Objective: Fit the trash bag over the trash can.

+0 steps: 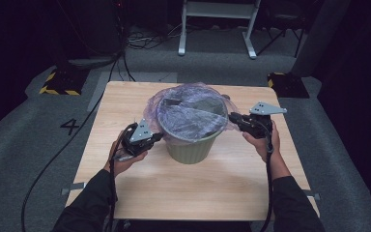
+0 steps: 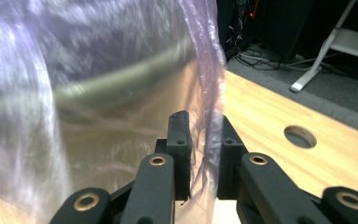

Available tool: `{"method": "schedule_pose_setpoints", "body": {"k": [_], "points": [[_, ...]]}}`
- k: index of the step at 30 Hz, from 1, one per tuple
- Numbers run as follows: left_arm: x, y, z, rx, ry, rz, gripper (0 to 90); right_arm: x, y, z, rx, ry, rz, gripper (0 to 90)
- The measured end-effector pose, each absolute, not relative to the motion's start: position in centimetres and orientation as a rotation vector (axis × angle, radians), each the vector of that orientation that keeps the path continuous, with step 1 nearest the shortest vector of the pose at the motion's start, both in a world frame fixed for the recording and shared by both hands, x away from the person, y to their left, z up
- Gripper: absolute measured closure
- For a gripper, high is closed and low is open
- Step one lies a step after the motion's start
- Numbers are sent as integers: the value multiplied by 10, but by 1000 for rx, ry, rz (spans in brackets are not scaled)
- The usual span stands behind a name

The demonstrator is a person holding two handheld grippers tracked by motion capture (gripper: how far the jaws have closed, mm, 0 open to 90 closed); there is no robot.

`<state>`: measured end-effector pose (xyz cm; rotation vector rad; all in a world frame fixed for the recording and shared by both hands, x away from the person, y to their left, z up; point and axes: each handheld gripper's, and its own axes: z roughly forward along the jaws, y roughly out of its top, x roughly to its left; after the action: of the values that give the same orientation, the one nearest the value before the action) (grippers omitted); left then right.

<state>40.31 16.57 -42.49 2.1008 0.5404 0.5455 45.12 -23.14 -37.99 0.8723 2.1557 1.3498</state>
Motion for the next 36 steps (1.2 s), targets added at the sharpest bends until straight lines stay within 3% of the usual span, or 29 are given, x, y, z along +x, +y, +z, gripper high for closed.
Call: {"method": "schedule_pose_setpoints", "body": {"k": [13,16,18,20,25,28,30,31,36], "points": [[391,147,-467,2276,447,586,900,456,-237,-410,984,2187,1382,813],[384,148,-466,2252,428,597,877,454,-238,-408,983,2165,1356,730],[378,153,-457,2183,446,599,733,450,-241,-403,961,2132,1379,683],[373,160,-447,2108,468,594,647,445,-245,-395,940,2097,1403,612],[358,179,-417,1877,559,608,263,431,-250,-374,882,2090,1386,405],[357,177,-404,1858,549,608,194,423,-251,-366,856,2099,1351,328],[359,172,-400,1879,537,603,230,418,-253,-362,848,2090,1341,315],[360,170,-399,1886,533,607,328,415,-254,-359,841,2088,1338,313],[363,159,-401,1959,495,597,646,407,-254,-358,755,2120,1364,408]]}}
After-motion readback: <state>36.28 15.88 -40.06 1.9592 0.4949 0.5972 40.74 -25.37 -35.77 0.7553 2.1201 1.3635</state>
